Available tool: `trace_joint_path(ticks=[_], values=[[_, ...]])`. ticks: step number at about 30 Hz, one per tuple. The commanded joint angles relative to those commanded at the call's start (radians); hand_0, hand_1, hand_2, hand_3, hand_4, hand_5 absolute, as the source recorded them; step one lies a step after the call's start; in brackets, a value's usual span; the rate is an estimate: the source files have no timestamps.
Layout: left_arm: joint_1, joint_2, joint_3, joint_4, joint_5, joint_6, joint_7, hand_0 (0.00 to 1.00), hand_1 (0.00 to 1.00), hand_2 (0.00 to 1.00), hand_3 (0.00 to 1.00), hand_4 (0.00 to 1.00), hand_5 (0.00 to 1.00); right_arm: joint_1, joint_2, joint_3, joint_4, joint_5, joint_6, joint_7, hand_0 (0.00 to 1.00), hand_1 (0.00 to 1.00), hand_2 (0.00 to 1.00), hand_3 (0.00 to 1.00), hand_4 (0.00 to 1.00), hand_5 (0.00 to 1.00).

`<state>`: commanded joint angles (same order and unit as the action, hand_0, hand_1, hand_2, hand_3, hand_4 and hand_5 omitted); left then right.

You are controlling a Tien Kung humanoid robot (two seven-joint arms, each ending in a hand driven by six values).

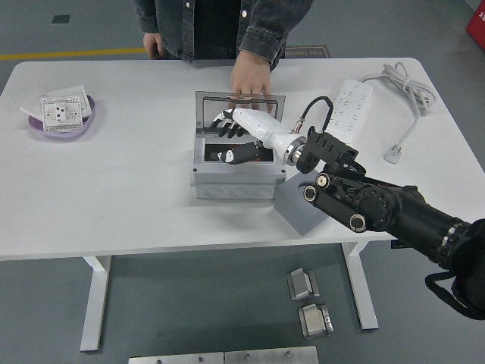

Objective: Pick up the cylinder from the cube,place it in the box,flap close box

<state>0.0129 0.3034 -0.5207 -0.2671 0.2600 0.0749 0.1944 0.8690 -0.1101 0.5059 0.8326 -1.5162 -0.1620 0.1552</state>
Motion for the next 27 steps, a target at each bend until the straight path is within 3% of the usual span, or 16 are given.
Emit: trace_joint_path(ticks=[4, 8, 16, 20, 27], values=[[0.002, 0.0, 0.01, 0.002, -0.01, 0.0, -0.001, 0.686, 0.706, 0.653, 0.795, 0.713, 0.246, -0.004, -0.021, 0.075, 0.075, -0.009, 0.012, -0.012, 0.561, 0.581, 0.606, 0.729, 0.872, 0.357], [0.003, 0.002, 0.021, 0.005, -0.023, 0.001, -0.002, 0.686, 0.707, 0.653, 0.794, 0.711, 0.245, 0.051, -0.029, 0.084, 0.082, 0.005, 0.014, -0.014, 0.569, 0.582, 0.605, 0.729, 0.872, 0.358], [0.006, 0.008, 0.051, 0.011, -0.052, 0.001, -0.001, 0.685, 0.707, 0.649, 0.793, 0.71, 0.244, 0.192, -0.007, 0.003, -0.059, 0.067, 0.007, 0.001, 0.578, 0.587, 0.608, 0.73, 0.87, 0.36], [0.005, 0.01, 0.034, 0.008, -0.036, 0.001, -0.002, 0.685, 0.706, 0.647, 0.792, 0.709, 0.243, 0.251, 0.002, -0.067, -0.141, 0.105, 0.011, 0.002, 0.598, 0.592, 0.613, 0.731, 0.869, 0.366], [0.003, 0.014, 0.025, 0.007, -0.024, 0.001, -0.001, 0.685, 0.706, 0.646, 0.791, 0.709, 0.243, 0.314, 0.034, -0.206, -0.287, 0.234, 0.014, 0.011, 0.601, 0.597, 0.616, 0.73, 0.867, 0.37]])
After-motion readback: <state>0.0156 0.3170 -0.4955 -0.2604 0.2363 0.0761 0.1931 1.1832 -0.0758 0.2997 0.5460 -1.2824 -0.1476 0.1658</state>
